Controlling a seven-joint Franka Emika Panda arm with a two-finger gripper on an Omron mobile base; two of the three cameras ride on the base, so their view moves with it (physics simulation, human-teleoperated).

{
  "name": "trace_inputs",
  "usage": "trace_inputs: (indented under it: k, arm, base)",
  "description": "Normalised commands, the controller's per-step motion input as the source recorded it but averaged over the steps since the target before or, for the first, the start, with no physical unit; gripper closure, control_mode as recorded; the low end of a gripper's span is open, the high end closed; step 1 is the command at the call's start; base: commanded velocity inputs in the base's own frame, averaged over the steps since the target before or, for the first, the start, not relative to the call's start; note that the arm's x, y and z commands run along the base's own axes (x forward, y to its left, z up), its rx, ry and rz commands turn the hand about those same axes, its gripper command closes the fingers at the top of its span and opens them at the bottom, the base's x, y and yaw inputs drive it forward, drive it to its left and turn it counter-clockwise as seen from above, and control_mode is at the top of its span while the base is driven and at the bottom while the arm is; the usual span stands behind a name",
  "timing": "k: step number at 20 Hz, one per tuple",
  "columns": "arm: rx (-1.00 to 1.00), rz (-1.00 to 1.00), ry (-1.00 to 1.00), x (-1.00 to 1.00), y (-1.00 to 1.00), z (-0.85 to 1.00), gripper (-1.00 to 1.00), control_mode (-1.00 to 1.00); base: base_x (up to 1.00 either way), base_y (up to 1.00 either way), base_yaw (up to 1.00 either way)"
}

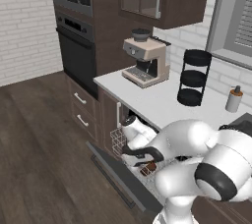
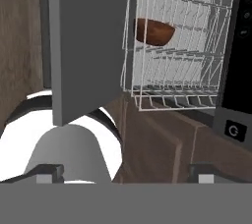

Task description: Pick up the cup and bowl from the counter, place them in the dishwasher, and close the dishwasher door.

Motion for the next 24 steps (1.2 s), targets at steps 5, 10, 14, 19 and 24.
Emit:
trace_inputs:
  k: [5,10,14,19,24]
  arm:
    - [-0.03,-0.04,0.0,0.0,0.91,0.23,-1.0,-1.0]
    - [-0.06,0.0,0.0,0.01,0.79,-0.2,-1.0,-1.0]
    - [-0.08,0.0,-0.01,0.21,0.9,-0.32,-1.0,-1.0]
    - [-0.12,-0.05,0.0,0.4,0.73,-0.35,-1.0,-1.0]
    - [-0.12,-0.09,0.0,0.2,0.63,-0.21,-1.0,-1.0]
  base:
    - [0.0,0.0,0.0]
    - [0.0,0.0,0.0]
    - [0.0,0.0,0.0]
    - [0.0,0.0,0.0]
    - [0.0,0.0,0.0]
